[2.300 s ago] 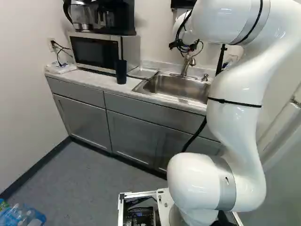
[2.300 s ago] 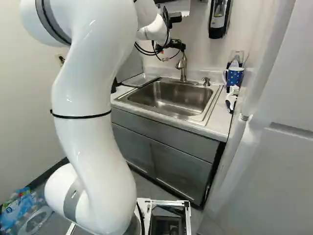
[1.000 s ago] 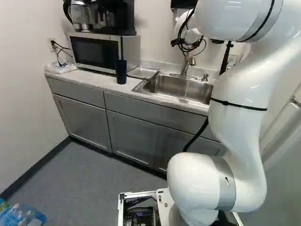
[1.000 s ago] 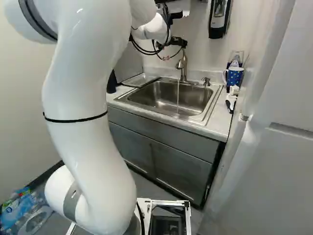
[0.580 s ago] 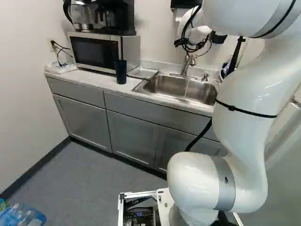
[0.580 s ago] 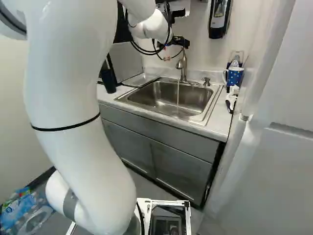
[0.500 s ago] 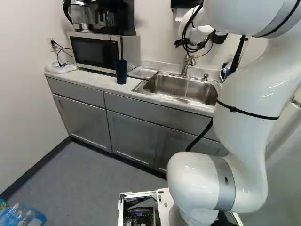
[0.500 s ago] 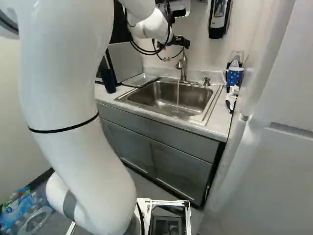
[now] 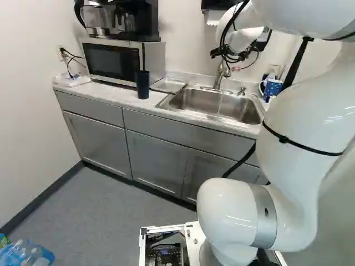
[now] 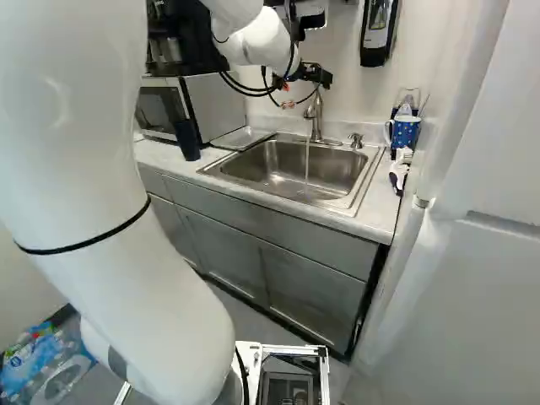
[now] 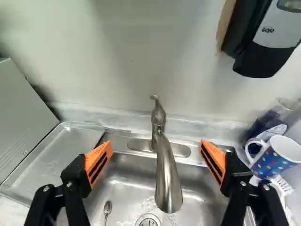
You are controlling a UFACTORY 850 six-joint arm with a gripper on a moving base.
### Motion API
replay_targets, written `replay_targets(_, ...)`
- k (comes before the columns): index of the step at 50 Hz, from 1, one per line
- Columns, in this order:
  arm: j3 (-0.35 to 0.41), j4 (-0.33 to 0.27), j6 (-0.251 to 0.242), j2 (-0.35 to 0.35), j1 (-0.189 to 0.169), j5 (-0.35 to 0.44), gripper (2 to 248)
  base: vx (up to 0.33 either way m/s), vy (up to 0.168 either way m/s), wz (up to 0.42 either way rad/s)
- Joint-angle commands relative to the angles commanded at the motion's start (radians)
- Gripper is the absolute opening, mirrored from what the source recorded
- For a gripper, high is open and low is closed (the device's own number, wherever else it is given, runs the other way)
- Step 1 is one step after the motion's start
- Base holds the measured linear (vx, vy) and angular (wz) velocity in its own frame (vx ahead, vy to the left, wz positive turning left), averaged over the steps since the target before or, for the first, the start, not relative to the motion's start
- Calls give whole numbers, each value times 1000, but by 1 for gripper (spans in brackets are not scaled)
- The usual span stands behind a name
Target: Rinse the cup and place it in the tray
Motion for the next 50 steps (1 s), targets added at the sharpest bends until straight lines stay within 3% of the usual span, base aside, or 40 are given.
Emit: replay_targets(50,217,0,0,224,-54,-357,247,0,0,0)
